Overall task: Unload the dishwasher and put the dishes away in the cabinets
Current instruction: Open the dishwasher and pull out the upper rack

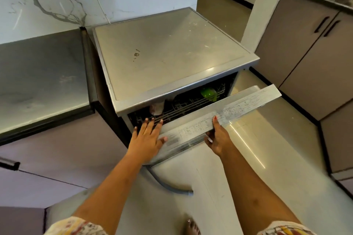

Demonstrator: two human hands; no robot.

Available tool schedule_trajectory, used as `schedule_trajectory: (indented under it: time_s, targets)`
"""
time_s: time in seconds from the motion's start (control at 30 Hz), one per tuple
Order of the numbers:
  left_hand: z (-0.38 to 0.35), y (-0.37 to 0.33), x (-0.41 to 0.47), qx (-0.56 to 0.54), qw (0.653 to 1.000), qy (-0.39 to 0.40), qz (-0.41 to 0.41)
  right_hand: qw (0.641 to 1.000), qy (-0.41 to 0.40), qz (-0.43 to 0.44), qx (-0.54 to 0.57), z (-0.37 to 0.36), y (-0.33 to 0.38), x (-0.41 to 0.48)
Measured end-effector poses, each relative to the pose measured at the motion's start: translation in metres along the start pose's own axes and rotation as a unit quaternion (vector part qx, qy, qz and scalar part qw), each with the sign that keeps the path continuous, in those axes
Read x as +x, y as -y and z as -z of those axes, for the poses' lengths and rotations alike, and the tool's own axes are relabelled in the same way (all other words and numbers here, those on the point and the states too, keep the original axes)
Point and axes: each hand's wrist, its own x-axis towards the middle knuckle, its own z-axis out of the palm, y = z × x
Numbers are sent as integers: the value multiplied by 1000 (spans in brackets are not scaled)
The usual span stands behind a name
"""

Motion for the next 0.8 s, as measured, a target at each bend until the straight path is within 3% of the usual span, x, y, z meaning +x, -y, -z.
schedule_trajectory:
  time_s: [0.07,0.13,0.17,0.23,0.3,0.33,0.37,0.47,0.6,0.8]
  targets:
    - [-10,-10,-12,-54,997,48,6,997,-36,16,-66,16,-9,-12]
    - [-17,-21,-26,-86,993,78,6,962,-143,108,-206,33,-15,-25]
    - [-22,-26,-33,-95,992,85,6,914,-203,179,-302,41,-16,-33]
    - [-32,-33,-41,-107,991,85,3,756,-237,307,-527,51,-13,-47]
    - [-37,-37,-48,-130,986,107,-4,577,-152,344,-726,58,-14,-55]
    - [-38,-40,-50,-148,981,124,-7,516,-107,329,-784,62,-19,-55]
    - [-38,-42,-52,-166,976,140,-10,488,-75,302,-816,66,-26,-55]
    - [-44,-52,-62,-183,967,174,-19,490,-45,237,-837,78,-43,-58]
    - [-72,-67,-70,-187,957,220,-11,417,-27,195,-887,92,-40,-71]
    - [-137,-102,-93,-184,952,244,12,359,5,140,-923,128,-61,-78]
